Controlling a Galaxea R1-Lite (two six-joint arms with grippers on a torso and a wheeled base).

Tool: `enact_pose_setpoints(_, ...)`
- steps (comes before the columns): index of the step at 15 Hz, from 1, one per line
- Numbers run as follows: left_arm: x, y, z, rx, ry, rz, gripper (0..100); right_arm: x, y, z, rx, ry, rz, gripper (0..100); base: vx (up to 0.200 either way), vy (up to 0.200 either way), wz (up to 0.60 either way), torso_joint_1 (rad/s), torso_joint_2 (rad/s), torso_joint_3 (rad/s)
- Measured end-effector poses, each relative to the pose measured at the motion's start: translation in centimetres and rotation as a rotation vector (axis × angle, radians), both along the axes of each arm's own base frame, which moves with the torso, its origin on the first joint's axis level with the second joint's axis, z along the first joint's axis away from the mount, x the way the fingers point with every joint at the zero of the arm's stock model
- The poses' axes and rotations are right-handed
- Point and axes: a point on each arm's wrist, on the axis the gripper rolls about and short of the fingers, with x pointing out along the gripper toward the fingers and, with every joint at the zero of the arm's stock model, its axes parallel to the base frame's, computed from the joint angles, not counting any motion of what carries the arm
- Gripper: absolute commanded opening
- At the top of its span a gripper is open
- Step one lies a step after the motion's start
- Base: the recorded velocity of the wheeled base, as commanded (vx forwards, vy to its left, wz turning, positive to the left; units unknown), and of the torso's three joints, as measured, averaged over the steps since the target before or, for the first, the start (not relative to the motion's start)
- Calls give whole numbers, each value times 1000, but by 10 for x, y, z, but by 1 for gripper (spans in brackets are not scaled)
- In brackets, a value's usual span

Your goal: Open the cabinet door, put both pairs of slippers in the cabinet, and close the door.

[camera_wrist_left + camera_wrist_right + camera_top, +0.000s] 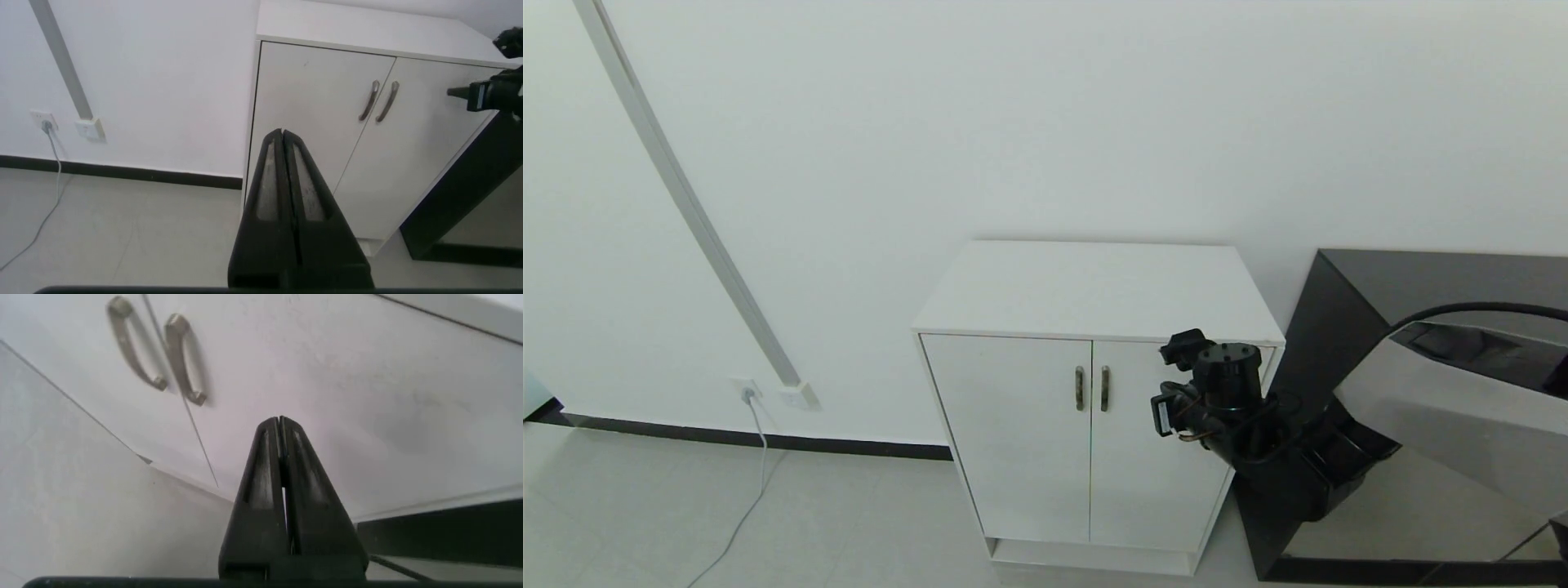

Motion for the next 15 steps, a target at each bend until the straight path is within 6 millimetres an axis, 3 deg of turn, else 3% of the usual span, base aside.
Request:
enact_pose_setpoints(3, 0, 0, 0, 0, 0, 0, 0, -21, -25, 10, -38, 6, -33, 0, 0, 0, 0, 0, 0, 0)
enact_pose_setpoints(9, 0, 0, 0, 1, 0, 0, 0, -58, -101, 36, -86, -24, -183, 0, 0, 0, 0, 0, 0, 0)
enact_pose_setpoints(15, 0, 0, 0, 1, 0, 0, 0, -113, -134, 59, -81, -51, -211, 0, 0, 0, 0, 0, 0, 0)
